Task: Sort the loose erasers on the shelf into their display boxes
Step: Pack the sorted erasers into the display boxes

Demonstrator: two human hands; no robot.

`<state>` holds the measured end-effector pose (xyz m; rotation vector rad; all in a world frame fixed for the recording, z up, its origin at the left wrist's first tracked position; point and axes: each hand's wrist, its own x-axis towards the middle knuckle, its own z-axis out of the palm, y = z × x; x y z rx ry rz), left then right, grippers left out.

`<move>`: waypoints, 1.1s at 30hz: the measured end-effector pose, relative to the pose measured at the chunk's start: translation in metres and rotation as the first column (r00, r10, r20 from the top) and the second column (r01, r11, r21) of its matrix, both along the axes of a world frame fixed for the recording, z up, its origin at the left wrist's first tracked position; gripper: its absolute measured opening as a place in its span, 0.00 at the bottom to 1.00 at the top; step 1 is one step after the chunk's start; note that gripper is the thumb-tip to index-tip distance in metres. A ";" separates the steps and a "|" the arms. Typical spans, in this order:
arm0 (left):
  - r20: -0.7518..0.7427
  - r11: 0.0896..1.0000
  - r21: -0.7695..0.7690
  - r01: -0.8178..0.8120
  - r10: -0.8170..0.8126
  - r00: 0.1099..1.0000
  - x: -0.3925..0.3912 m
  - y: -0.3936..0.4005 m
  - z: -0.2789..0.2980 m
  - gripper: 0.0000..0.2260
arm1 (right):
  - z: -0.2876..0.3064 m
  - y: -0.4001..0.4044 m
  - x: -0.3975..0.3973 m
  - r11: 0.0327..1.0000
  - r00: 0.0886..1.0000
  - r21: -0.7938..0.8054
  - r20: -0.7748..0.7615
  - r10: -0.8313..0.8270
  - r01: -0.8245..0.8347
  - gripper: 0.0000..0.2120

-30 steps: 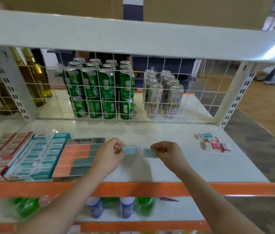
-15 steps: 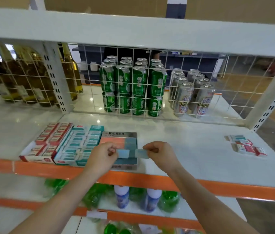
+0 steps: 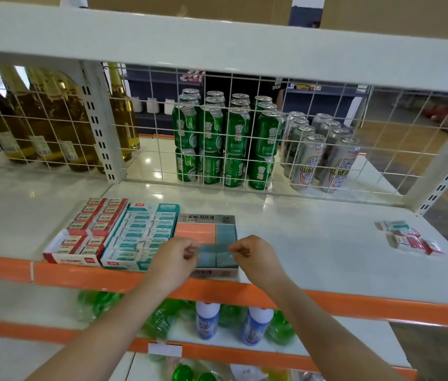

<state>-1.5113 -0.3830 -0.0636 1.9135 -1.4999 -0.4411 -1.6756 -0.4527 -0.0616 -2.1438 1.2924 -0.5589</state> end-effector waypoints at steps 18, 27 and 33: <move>0.391 0.966 0.073 0.247 -0.256 0.884 0.009 0.006 0.003 0.18 | -0.001 0.007 0.002 0.956 0.960 -0.220 -0.241 0.141 -0.196 0.10; 0.340 0.970 0.100 0.221 -0.242 0.909 0.006 -0.003 0.008 0.10 | 0.001 0.006 -0.015 0.977 0.977 -0.171 -0.190 0.093 -0.126 0.08; 0.304 0.951 0.102 0.292 -0.309 0.901 -0.028 -0.025 0.018 0.09 | 0.005 -0.006 -0.066 0.990 0.979 -0.142 -0.199 -0.040 0.011 0.11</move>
